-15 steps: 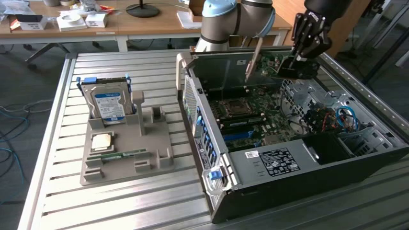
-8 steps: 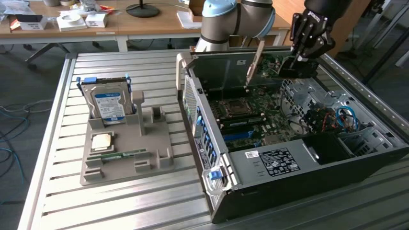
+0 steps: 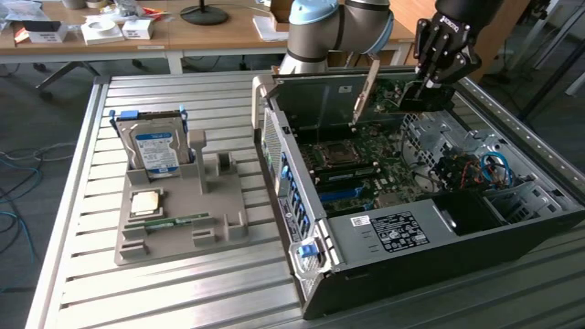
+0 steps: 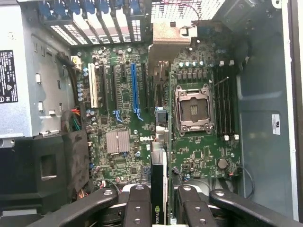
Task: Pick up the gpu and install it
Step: 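Insert the gpu into the slot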
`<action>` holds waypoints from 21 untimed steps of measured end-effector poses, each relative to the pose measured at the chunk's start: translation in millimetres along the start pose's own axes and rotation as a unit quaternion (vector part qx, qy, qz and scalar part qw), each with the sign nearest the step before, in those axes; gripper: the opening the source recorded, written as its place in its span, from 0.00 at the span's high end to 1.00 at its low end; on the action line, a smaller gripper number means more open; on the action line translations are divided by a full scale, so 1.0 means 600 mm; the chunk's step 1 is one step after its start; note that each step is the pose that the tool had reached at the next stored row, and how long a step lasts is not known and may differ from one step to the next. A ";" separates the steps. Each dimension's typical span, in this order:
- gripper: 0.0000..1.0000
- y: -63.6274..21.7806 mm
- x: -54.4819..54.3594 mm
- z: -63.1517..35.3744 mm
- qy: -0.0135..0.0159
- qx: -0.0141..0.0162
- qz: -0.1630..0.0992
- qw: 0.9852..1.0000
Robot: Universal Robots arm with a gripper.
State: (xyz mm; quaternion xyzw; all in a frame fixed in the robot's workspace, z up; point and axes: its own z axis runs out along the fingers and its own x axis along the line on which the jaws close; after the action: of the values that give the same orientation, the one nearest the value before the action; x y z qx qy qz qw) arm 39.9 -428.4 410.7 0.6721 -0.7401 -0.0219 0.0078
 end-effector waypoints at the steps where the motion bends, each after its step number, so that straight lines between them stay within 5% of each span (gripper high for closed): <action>1: 0.74 0.000 0.000 0.000 0.000 0.000 0.000 1.000; 21: 0.74 0.006 0.001 0.010 0.001 0.000 -0.016 1.000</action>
State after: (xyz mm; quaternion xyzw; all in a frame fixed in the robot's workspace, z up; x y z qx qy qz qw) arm 36.0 -428.4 404.8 0.6839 -0.7292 -0.0214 0.0077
